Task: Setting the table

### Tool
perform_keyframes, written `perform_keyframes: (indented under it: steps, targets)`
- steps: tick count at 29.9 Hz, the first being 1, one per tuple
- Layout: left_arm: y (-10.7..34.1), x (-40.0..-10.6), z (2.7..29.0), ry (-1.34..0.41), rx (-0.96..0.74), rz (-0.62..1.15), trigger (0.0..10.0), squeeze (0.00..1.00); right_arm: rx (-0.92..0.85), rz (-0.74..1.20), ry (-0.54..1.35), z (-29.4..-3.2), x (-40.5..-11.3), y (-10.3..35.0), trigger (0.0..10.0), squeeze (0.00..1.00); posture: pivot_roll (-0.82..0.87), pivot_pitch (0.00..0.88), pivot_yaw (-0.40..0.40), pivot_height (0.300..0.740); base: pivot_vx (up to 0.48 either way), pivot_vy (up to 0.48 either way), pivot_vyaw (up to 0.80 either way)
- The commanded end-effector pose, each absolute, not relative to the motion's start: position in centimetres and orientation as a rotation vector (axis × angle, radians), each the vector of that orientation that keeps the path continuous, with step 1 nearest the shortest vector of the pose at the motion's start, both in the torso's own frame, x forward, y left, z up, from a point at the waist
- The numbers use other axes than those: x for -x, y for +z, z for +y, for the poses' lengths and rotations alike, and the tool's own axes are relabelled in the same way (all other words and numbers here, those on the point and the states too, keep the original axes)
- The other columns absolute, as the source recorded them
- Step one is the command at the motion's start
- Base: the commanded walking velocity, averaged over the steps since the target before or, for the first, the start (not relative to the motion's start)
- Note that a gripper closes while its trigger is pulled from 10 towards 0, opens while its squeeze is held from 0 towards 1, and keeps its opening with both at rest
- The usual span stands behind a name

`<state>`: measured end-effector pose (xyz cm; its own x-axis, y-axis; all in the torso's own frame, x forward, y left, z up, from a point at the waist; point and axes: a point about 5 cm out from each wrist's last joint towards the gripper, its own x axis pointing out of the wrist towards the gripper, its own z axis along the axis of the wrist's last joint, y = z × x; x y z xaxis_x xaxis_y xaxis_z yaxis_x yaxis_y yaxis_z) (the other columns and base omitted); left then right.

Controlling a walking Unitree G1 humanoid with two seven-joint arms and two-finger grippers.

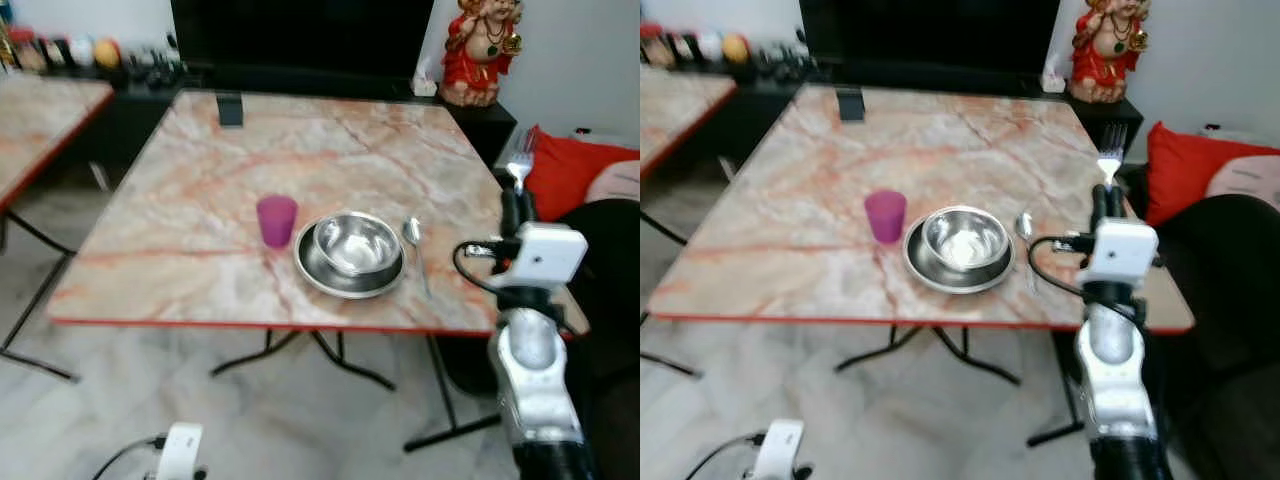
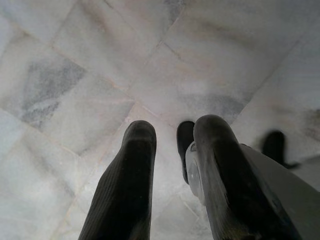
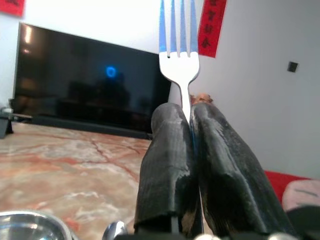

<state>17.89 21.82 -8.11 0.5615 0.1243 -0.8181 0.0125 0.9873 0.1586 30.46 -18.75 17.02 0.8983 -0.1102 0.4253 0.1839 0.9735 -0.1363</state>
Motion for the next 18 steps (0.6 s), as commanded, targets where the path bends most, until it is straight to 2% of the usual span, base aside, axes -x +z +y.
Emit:
perform_keyframes:
  steps: [1,18]
  targets:
    - [-8.29,-17.83,21.14,0.040,-0.153,0.985,10.0,0.00,0.176,-0.436,-0.176,-19.49,-30.32,17.33,10.0,0.00,0.06,0.000,-0.077,0.740,0.000,0.000,0.00]
    - [-8.18,-18.05,21.25,0.061,-0.142,0.984,10.0,0.00,0.163,-0.410,-0.162,-19.32,-30.17,16.93,10.0,0.00,0.06,0.000,-0.077,0.740,0.000,0.000,0.00]
